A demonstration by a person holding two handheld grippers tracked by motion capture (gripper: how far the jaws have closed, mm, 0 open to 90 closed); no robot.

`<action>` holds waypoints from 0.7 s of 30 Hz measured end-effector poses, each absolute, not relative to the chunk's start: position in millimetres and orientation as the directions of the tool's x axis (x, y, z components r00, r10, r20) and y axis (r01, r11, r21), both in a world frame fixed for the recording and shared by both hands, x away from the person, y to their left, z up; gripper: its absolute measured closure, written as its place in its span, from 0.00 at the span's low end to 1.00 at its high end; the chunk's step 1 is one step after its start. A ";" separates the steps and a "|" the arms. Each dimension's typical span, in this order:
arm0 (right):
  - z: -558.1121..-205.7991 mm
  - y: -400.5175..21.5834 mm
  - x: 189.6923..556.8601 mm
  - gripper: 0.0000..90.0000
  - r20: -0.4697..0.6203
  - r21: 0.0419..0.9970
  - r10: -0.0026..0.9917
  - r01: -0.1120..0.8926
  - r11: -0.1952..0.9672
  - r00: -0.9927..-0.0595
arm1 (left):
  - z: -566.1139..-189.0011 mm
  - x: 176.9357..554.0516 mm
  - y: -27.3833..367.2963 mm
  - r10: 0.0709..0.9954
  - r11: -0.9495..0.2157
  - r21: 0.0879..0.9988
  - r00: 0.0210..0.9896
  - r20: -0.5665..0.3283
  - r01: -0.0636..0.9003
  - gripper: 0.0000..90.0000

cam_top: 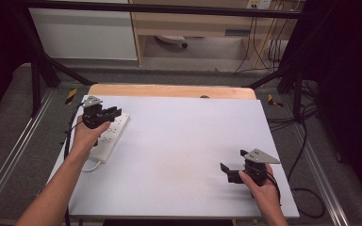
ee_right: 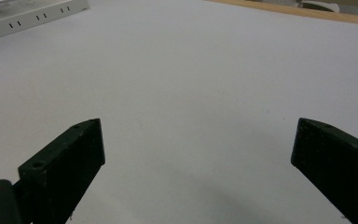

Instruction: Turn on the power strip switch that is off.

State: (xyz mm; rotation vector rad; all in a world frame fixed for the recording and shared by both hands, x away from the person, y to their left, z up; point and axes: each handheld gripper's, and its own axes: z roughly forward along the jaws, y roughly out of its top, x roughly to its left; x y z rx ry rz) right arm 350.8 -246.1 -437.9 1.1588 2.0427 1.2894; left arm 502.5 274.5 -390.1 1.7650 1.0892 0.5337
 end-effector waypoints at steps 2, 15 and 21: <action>-437.9 -246.1 350.9 0.03 0.054 0.888 0.840 0.410 0.207 -0.541 | -390.1 500.2 272.8 0.856 -0.132 0.891 0.503 -0.118 0.434 0.71; -437.9 -245.8 351.2 0.03 0.053 0.888 0.839 0.410 0.209 -0.541 | -382.9 486.0 262.7 0.838 -0.118 0.903 0.530 -0.132 0.412 0.50; -438.0 -245.2 351.2 0.03 0.053 0.887 0.839 0.412 0.210 -0.542 | -379.4 476.3 258.4 0.823 -0.107 0.910 0.549 -0.146 0.401 0.41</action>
